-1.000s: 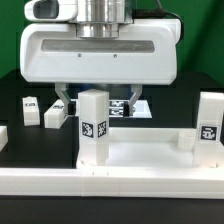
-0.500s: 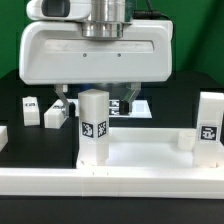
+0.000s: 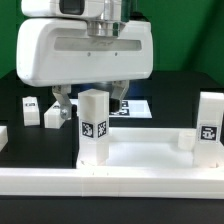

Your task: Assemble desk

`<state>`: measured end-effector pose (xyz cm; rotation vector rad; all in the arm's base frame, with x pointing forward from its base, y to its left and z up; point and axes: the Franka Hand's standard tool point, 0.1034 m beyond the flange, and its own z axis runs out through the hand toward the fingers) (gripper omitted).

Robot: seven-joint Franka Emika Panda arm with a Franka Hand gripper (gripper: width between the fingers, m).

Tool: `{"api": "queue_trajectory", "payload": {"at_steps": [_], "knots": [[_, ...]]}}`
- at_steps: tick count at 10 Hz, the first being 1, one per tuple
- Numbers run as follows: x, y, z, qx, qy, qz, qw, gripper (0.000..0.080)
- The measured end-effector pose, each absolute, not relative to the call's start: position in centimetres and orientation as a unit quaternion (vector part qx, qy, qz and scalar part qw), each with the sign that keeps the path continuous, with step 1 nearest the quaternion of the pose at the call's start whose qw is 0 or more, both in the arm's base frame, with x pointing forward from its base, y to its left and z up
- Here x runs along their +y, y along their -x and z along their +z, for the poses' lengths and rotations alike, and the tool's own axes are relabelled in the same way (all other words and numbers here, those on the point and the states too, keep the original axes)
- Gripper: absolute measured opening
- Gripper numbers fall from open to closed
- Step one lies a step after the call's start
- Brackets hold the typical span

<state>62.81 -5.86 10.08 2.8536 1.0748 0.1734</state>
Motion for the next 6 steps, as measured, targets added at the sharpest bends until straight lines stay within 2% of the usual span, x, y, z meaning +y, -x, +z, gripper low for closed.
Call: {"api": "queue_trajectory", "payload": {"at_steps": [2,3,4,6], "knots": [[-5.84,-62.80,10.04,0.345,-0.936,0.057,0.043,0.0386],[-5.79,-62.69,9.98,0.343,-0.937,0.055,0.041,0.0386],[-5.80,-62.67,9.97,0.335,-0.940,0.055,0.041,0.0298],[-5.79,-62.67,9.97,0.305,-0.950,0.056,0.039,0.0298]]}}
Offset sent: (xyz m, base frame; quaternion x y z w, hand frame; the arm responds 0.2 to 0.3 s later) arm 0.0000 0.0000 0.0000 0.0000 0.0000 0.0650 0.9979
